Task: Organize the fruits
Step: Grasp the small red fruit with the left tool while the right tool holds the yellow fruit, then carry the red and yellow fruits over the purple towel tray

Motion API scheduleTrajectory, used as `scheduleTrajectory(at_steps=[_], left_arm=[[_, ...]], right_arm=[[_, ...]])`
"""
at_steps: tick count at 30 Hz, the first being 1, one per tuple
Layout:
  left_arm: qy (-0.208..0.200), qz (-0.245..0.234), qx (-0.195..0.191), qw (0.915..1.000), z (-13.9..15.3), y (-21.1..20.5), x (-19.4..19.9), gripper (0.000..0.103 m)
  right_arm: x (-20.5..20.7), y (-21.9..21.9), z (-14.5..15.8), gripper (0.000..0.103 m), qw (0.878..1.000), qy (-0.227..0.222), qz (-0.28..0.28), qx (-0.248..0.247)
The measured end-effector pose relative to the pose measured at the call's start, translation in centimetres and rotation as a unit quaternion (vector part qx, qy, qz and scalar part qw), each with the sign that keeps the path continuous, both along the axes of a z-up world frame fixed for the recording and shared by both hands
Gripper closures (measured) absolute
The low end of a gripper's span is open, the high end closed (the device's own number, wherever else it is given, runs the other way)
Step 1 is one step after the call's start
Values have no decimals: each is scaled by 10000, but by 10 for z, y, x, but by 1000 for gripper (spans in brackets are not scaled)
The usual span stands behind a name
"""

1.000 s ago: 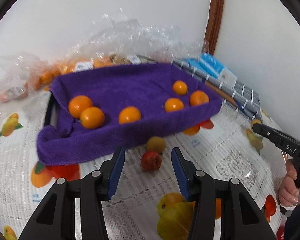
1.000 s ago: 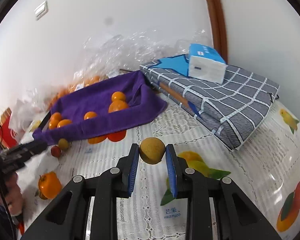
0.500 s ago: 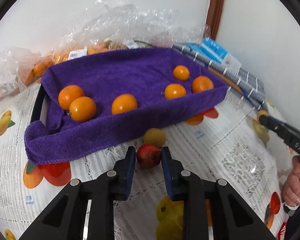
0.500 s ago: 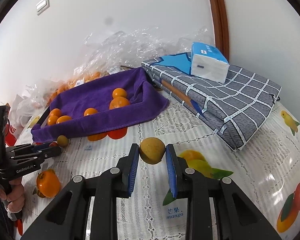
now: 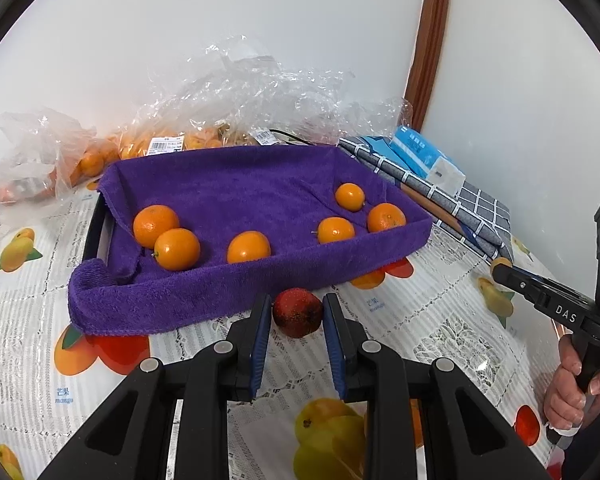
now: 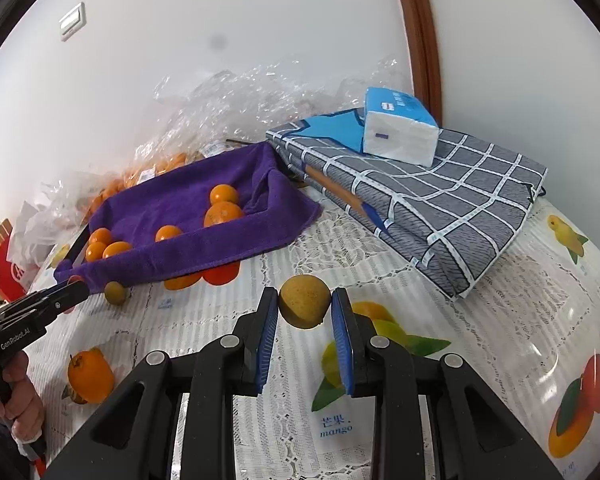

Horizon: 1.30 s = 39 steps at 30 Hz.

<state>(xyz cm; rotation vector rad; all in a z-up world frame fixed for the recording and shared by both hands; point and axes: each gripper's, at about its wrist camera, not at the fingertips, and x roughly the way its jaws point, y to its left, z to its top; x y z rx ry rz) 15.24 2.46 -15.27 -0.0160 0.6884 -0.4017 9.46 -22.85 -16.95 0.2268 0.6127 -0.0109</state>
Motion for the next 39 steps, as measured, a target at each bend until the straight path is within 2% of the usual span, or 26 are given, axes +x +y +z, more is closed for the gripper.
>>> scheduleTrajectory(at_steps=[10, 15, 23, 29, 39], left_arm=[[26, 208, -144, 9997, -1, 9, 4, 78], [-146, 386, -135, 9991, 4, 13, 4, 78], [-149, 612, -343, 9974, 8, 24, 8, 78], [-263, 923, -439, 9944, 12, 36, 8, 78], [-339, 1343, -525, 9890, 17, 54, 14, 78]], right_arm=[[-2, -2, 1, 76, 10000, -49, -74, 14], [0, 0, 0, 76, 9998, -35, 173, 112], [4, 13, 5, 76, 9995, -42, 297, 6], [13, 35, 26, 76, 9979, -319, 566, -19], [53, 68, 60, 76, 9927, -708, 975, 107]])
